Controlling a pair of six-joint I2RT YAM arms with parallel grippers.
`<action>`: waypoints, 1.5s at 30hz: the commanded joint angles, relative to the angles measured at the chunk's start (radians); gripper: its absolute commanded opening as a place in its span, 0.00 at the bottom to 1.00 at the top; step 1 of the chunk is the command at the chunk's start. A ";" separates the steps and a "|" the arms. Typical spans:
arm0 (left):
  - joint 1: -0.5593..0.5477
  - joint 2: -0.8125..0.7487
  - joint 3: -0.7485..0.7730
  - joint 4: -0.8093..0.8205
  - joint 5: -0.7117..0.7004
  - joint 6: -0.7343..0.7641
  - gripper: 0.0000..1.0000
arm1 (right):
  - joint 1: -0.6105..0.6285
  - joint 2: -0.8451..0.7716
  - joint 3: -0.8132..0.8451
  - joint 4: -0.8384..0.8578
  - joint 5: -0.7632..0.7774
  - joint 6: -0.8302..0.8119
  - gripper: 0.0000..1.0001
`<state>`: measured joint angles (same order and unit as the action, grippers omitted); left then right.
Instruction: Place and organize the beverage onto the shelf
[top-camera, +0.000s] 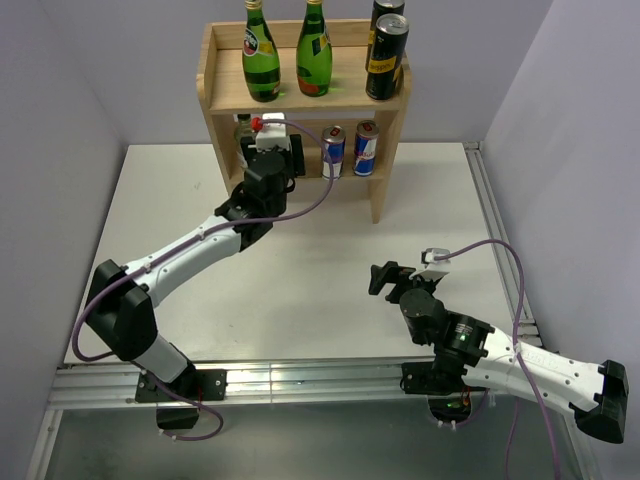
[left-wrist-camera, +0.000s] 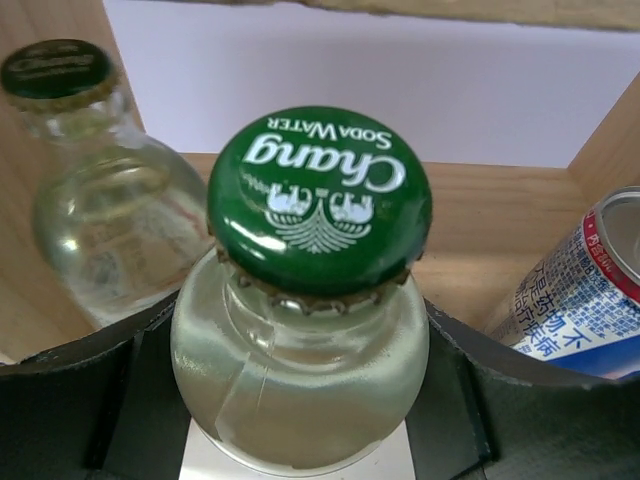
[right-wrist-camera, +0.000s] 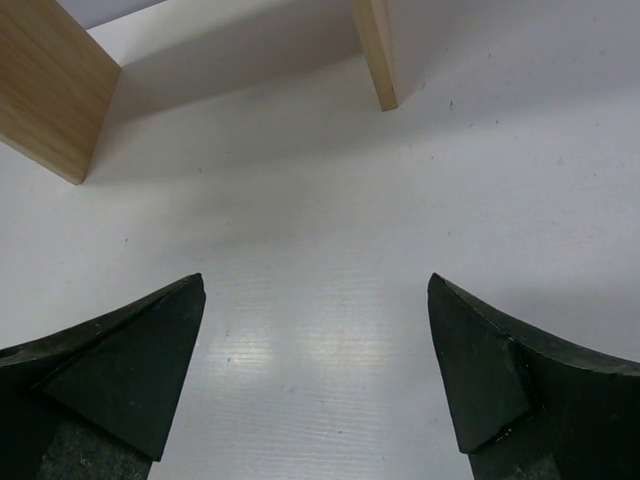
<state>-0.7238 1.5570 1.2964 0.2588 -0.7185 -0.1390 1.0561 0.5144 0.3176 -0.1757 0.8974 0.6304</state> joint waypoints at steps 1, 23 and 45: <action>0.015 -0.003 0.095 0.111 0.024 0.013 0.00 | 0.002 0.003 -0.009 0.035 0.023 0.000 0.99; 0.046 0.106 0.185 0.183 0.028 0.010 0.00 | 0.004 0.018 -0.008 0.042 0.026 -0.003 0.99; 0.063 0.118 0.133 0.215 0.028 -0.024 0.85 | 0.004 0.018 -0.008 0.041 0.026 -0.001 0.99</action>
<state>-0.6727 1.7210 1.4082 0.3420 -0.6777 -0.1513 1.0561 0.5320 0.3176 -0.1715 0.8974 0.6296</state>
